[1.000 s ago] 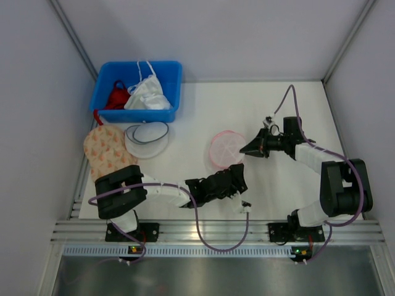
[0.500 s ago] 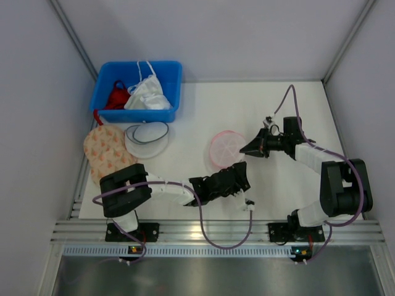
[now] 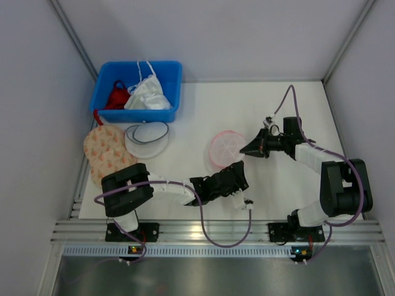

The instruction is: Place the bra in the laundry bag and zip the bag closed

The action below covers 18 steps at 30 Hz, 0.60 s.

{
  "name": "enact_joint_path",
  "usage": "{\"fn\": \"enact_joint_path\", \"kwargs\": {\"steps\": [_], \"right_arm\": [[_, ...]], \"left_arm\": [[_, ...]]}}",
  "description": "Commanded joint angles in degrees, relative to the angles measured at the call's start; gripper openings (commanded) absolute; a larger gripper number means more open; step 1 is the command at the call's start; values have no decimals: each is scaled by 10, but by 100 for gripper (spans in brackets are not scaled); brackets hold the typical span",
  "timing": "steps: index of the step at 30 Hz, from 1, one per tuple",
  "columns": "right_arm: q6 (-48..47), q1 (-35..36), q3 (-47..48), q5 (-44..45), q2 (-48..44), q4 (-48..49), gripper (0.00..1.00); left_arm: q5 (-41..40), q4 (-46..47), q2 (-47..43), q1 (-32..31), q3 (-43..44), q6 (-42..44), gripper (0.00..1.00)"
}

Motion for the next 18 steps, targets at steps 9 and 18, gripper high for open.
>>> {"fn": "enact_joint_path", "kwargs": {"steps": [9, 18], "right_arm": [[-23, 11, 33, 3, -21, -18, 0], [-27, 18, 33, 4, -29, -21, 0]], "left_arm": [[-13, -49, -32, 7, 6, 26, 39], [-14, -48, -16, 7, 34, 31, 39]]}}
